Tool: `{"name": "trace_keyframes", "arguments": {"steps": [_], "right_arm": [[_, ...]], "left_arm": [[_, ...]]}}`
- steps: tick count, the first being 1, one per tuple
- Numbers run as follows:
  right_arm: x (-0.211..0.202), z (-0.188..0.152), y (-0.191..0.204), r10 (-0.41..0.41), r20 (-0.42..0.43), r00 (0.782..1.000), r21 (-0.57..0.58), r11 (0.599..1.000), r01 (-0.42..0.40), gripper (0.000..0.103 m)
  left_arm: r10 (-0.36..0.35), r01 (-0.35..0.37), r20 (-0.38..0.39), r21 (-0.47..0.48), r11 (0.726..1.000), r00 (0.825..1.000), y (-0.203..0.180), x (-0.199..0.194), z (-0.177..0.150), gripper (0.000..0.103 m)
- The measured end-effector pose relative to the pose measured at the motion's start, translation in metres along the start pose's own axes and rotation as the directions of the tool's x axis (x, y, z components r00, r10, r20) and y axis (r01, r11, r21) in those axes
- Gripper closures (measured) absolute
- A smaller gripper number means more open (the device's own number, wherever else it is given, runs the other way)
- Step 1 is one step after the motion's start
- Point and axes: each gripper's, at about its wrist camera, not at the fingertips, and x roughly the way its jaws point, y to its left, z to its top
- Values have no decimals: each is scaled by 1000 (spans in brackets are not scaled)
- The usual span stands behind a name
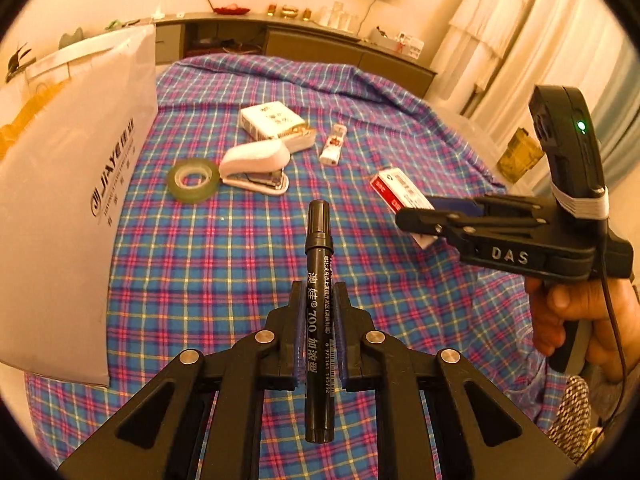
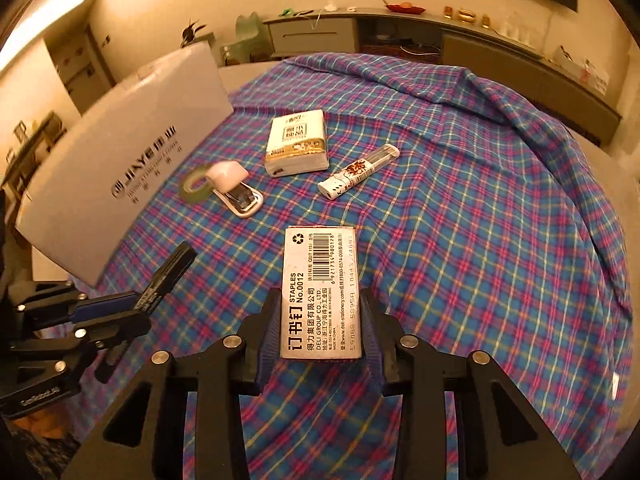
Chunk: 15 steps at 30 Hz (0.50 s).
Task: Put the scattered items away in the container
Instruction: 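Grasp the black marker with the left tool while the right tool grasps the staples box, then lift the black marker and staples box toward the white box with both tools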
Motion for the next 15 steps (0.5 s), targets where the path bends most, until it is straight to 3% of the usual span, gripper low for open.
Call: {"name": "trace_keyframes", "arguments": {"steps": [15], "right_arm": [[-38, 8, 51, 54, 43, 998, 41, 998, -55, 64]], "left_arm": [[-54, 64, 159, -62, 996, 986, 16, -72, 22, 90]]}}
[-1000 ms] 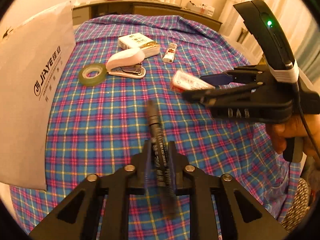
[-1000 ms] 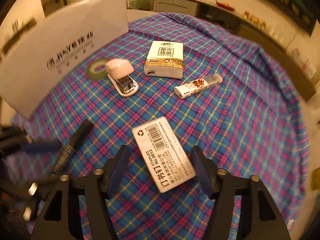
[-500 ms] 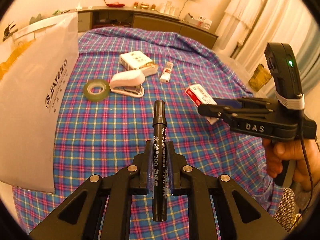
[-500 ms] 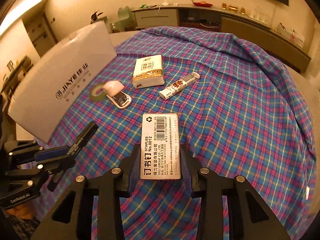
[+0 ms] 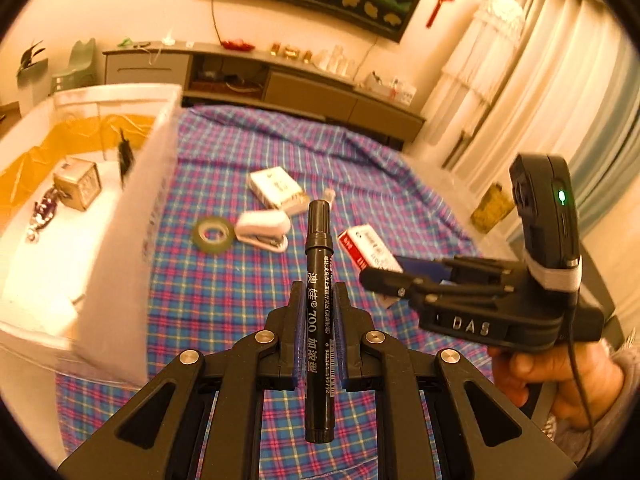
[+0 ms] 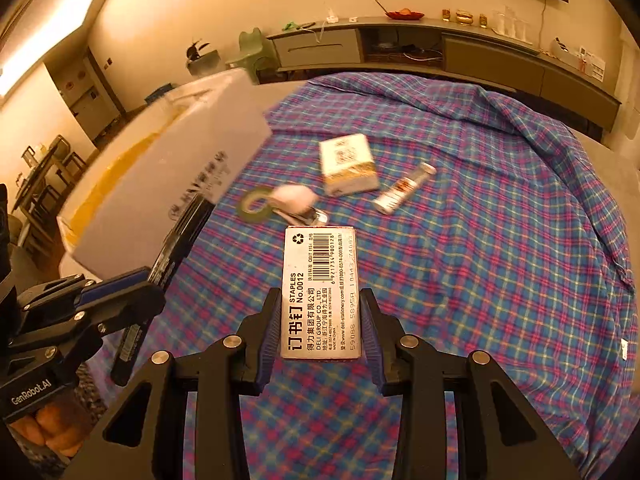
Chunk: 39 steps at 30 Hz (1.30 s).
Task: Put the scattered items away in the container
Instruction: 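Lift the black marker and staples box toward the white box with both tools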
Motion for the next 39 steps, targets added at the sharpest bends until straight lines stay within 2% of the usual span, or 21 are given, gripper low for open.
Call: {"name": "trace_keyframes", "arguments": {"steps": [9, 17, 23, 39], "right_arm": [[-25, 9, 50, 51, 50, 997, -35, 998, -50, 64], [-42, 14, 70, 100, 84, 991, -17, 995, -99, 64], [-48, 21, 84, 130, 90, 987, -7, 991, -130, 64], [-46, 46, 150, 187, 95, 978, -115, 978, -176, 64]], "left_arm": [[-32, 35, 70, -40, 999, 997, 10, -30, 15, 90], [-64, 72, 129, -54, 996, 990, 17, -52, 27, 90], [-58, 76, 171, -97, 992, 984, 36, -66, 37, 90], [-49, 98, 256, -180, 979, 965, 78, -97, 52, 90]]}}
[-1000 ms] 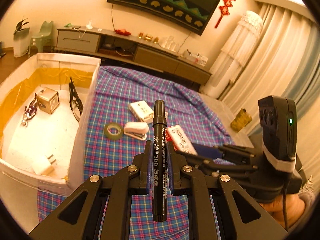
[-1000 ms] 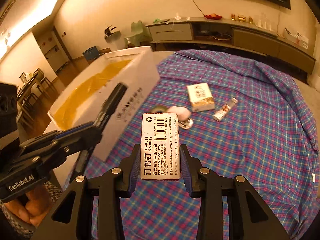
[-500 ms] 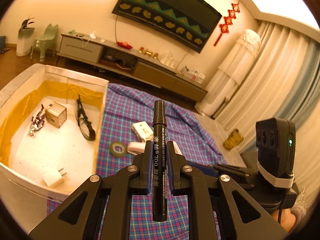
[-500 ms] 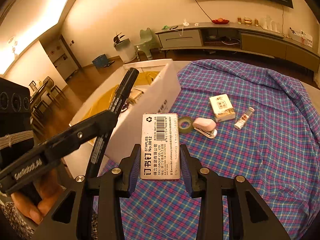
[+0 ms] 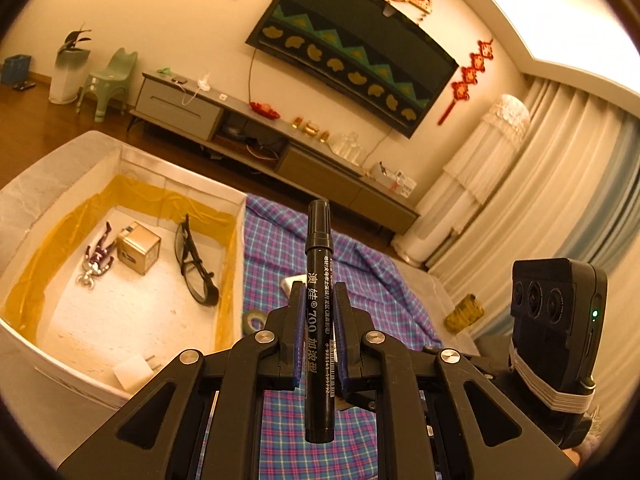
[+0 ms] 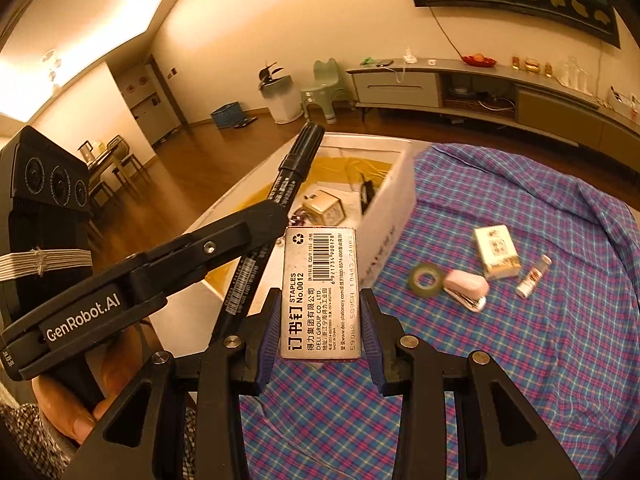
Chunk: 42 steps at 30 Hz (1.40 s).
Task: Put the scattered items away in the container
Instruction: 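Lift the black marker and staples box toward the white box with both tools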
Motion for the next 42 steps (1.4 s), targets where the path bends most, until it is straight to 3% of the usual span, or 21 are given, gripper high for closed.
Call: {"name": "trace_keyframes", "arguments": {"steps": [24, 42], "right_arm": [[41, 34, 62, 54, -19, 998, -92, 994, -55, 64], [94, 43, 83, 76, -79, 994, -107, 991, -84, 64]], "left_arm": [[24, -10, 98, -140, 990, 995, 69, -38, 33, 90], [129, -115, 49, -232, 966, 990, 131, -33, 35, 90]]}}
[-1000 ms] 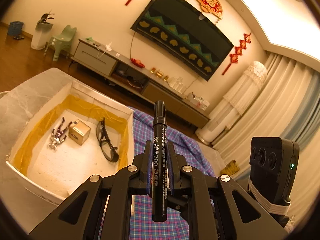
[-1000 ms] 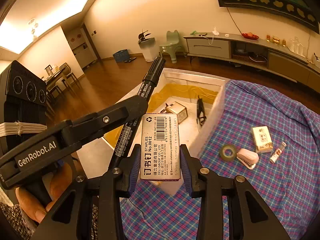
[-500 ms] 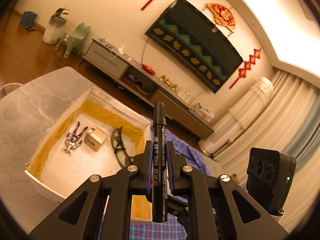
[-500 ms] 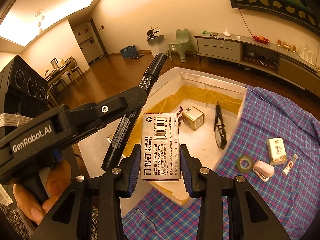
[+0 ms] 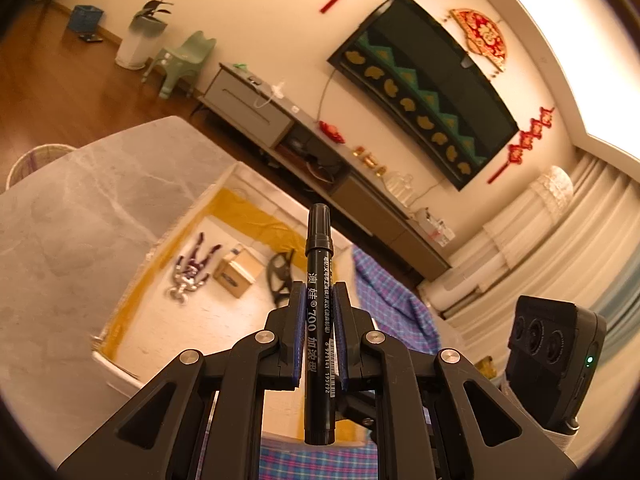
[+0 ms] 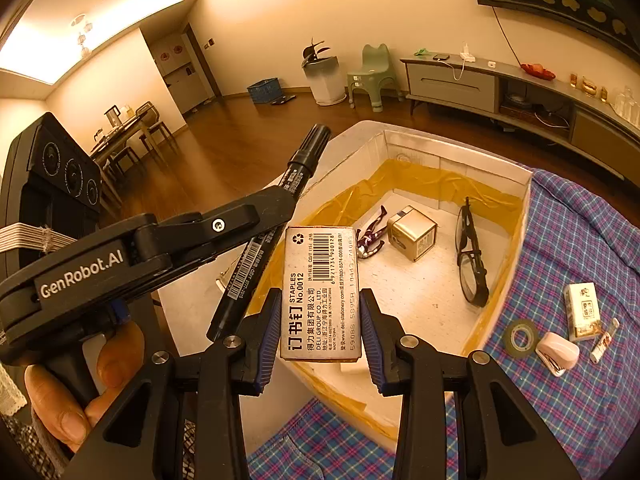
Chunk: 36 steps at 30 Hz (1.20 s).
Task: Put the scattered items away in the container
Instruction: 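Lift the black marker and staples box toward the white box with both tools, then open the left tool to drop the marker while the right tool drops the staples box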
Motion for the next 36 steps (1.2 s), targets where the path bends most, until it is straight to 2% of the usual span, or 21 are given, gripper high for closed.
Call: {"name": "trace_keyframes", "arguments": {"steps": [7, 12, 16, 22, 27, 36], "right_arm": [[20, 1, -3, -8, -32, 999, -2, 1000, 8, 64], [36, 1, -11, -19, -55, 998, 8, 1000, 19, 64], [44, 0, -20, -58, -76, 995, 10, 998, 59, 64], [53, -4, -39, -96, -135, 986, 28, 995, 100, 64], [58, -9, -45, -104, -163, 981, 19, 994, 108, 64], [61, -9, -39, -124, -175, 977, -14, 992, 123, 64]], "left_arm": [[58, -58, -21, -7, 998, 998, 25, 8, 3, 90], [91, -88, -69, 40, 995, 993, 25, 23, -4, 90], [139, -129, -105, 96, 987, 985, 19, 40, -12, 90], [201, -181, -122, 160, 970, 972, 10, 57, -21, 90], [235, -210, -146, 167, 963, 961, 10, 69, -23, 90], [260, -235, -156, 159, 959, 953, 10, 70, -23, 90]]}}
